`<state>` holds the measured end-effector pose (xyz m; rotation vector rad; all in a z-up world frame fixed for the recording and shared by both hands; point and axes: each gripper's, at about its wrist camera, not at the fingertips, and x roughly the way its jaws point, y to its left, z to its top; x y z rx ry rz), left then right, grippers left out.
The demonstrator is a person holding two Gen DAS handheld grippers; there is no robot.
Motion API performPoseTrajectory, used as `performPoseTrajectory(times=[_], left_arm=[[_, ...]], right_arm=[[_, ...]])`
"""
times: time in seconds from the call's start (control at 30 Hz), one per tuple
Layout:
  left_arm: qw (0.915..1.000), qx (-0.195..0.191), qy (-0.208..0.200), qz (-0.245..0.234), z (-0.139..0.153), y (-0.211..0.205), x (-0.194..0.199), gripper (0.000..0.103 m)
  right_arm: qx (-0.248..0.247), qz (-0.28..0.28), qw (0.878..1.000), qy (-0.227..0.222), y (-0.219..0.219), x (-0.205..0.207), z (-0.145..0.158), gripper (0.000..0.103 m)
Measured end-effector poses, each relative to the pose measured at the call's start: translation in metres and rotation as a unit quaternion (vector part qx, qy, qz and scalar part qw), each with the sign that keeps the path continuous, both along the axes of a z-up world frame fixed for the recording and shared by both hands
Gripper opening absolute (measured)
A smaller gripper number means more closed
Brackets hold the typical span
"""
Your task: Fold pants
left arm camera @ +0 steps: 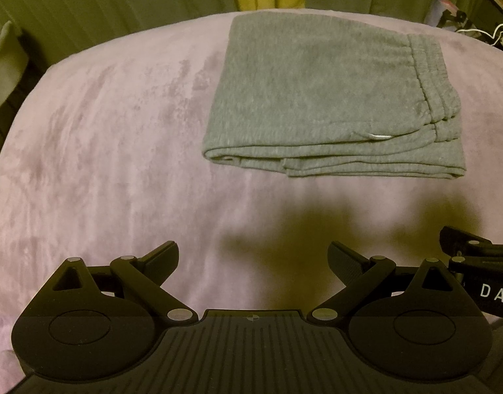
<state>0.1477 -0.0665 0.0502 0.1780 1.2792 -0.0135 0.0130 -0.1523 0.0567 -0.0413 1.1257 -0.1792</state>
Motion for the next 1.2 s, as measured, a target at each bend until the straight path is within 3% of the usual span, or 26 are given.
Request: performPoseTrajectory(times=[0.23,1.2], left_arm=[[0.9997,0.021,-0.008,-0.009,-0.0016,-0.0027,0.0005,0.1],[0.9997,0.014,-0.01,-0.017,-0.0009,-0.0071,0.0044,0.1]], right_arm=[[0.002,0.0,1.0,-0.002,-0.0009,0.0005,0.0002,0.098],[0.003,-0.004,1.0,-0.009,-0.0037,0.0024,0.0008,0.098]])
